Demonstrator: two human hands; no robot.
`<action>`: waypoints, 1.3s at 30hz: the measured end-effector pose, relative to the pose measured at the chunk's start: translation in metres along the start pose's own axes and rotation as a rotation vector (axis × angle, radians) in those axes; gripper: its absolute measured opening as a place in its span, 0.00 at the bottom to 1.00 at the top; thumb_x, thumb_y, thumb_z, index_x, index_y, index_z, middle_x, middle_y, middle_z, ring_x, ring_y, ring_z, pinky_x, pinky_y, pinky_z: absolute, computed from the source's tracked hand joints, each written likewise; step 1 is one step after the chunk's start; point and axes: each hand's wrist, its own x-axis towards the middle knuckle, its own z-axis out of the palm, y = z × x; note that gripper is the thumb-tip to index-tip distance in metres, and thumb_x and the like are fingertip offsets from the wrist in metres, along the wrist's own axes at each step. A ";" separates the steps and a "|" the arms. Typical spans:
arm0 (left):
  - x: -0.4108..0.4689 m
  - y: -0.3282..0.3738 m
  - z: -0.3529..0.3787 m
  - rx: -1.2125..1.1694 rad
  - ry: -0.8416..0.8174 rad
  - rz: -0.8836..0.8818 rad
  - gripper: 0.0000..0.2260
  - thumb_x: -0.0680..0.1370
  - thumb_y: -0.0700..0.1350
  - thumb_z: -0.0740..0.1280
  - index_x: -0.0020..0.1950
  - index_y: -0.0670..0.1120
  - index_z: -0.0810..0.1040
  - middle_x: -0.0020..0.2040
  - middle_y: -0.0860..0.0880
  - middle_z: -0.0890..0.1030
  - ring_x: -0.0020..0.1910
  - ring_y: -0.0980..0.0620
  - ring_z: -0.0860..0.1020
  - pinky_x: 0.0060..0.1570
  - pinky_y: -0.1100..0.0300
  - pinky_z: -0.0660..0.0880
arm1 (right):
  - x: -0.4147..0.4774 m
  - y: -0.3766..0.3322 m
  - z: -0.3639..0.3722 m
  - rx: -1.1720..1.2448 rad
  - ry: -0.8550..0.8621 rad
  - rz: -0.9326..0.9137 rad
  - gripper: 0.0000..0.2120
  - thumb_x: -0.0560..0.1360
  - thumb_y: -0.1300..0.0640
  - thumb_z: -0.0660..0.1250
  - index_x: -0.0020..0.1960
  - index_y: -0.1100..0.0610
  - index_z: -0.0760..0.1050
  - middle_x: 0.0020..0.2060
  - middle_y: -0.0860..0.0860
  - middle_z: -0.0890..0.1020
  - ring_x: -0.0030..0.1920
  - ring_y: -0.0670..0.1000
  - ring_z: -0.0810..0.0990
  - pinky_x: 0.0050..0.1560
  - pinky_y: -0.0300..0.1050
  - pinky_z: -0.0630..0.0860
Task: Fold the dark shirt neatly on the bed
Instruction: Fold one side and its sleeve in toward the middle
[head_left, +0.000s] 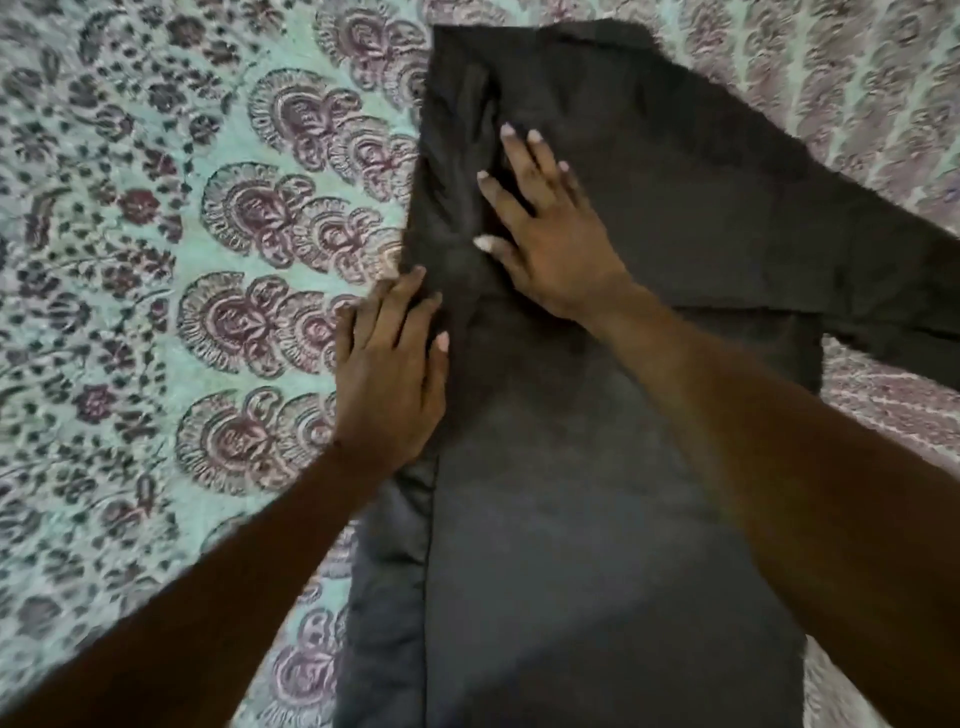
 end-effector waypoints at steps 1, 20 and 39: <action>-0.024 -0.006 -0.006 0.008 -0.036 -0.026 0.19 0.84 0.49 0.60 0.74 0.45 0.74 0.81 0.47 0.67 0.79 0.42 0.65 0.75 0.40 0.63 | 0.000 -0.013 0.001 -0.012 0.009 -0.051 0.31 0.85 0.38 0.51 0.82 0.54 0.60 0.84 0.58 0.51 0.83 0.61 0.48 0.81 0.62 0.53; -0.180 0.011 -0.025 0.185 -0.362 0.069 0.35 0.84 0.64 0.52 0.85 0.46 0.54 0.86 0.48 0.51 0.85 0.46 0.48 0.80 0.41 0.51 | -0.125 -0.111 0.019 -0.153 -0.115 -0.282 0.28 0.84 0.36 0.47 0.83 0.38 0.52 0.84 0.51 0.53 0.84 0.56 0.51 0.79 0.64 0.58; -0.326 0.002 -0.051 0.154 -0.314 0.196 0.26 0.84 0.48 0.57 0.82 0.43 0.62 0.85 0.46 0.55 0.84 0.46 0.54 0.80 0.45 0.58 | -0.213 -0.191 0.047 -0.112 -0.085 -0.200 0.32 0.81 0.34 0.50 0.83 0.43 0.55 0.84 0.51 0.52 0.84 0.56 0.51 0.78 0.68 0.56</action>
